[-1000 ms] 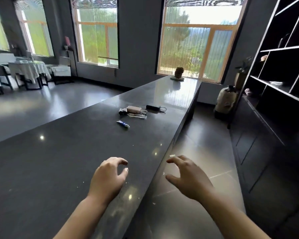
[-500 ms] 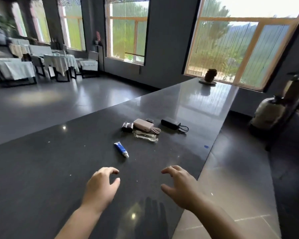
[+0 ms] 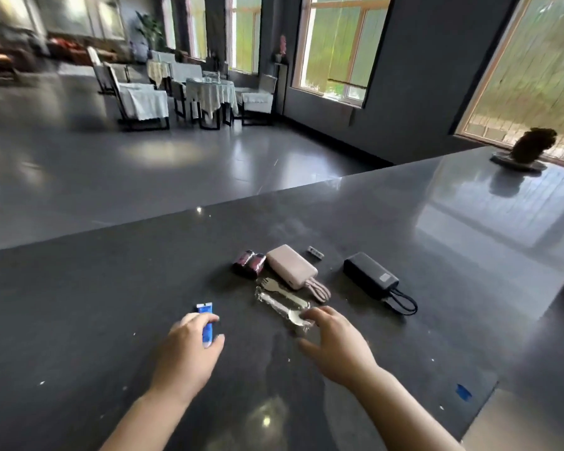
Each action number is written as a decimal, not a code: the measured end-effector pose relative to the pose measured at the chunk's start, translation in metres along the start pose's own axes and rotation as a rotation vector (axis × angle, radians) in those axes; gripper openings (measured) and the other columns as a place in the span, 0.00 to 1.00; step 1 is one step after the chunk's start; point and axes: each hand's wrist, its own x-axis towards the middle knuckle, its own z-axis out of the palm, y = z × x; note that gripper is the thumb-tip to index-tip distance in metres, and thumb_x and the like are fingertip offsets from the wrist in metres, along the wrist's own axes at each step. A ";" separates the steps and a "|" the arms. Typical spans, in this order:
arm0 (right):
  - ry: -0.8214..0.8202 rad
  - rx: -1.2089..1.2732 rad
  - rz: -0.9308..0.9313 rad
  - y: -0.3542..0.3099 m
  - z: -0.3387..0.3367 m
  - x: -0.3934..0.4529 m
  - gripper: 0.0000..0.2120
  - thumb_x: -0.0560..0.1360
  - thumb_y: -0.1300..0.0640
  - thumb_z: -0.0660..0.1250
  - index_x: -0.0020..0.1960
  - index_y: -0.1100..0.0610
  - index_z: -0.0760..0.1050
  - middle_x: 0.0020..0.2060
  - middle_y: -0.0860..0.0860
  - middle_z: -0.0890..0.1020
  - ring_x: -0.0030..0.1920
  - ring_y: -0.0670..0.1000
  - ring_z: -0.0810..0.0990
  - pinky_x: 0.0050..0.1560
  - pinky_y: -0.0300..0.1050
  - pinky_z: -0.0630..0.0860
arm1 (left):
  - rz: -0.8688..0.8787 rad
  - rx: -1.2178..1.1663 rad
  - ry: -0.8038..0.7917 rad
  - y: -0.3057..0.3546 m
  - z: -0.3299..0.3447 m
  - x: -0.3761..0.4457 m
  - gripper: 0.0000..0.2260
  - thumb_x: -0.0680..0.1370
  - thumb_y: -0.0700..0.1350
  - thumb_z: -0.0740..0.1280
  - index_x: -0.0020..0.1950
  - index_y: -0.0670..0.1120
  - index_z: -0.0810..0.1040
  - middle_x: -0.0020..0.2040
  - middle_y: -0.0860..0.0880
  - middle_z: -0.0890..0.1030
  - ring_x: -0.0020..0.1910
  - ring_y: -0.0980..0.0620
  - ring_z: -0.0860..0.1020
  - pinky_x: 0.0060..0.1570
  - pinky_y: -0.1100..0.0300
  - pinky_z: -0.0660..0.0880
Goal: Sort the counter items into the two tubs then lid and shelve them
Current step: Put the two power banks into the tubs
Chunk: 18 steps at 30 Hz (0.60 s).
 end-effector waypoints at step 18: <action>0.082 -0.037 0.173 0.184 -0.031 0.153 0.38 0.70 0.39 0.67 0.74 0.45 0.55 0.67 0.48 0.67 0.68 0.51 0.64 0.62 0.45 0.68 | -0.146 0.315 0.104 0.137 0.185 0.161 0.35 0.68 0.62 0.66 0.70 0.50 0.61 0.71 0.49 0.60 0.68 0.46 0.57 0.64 0.51 0.65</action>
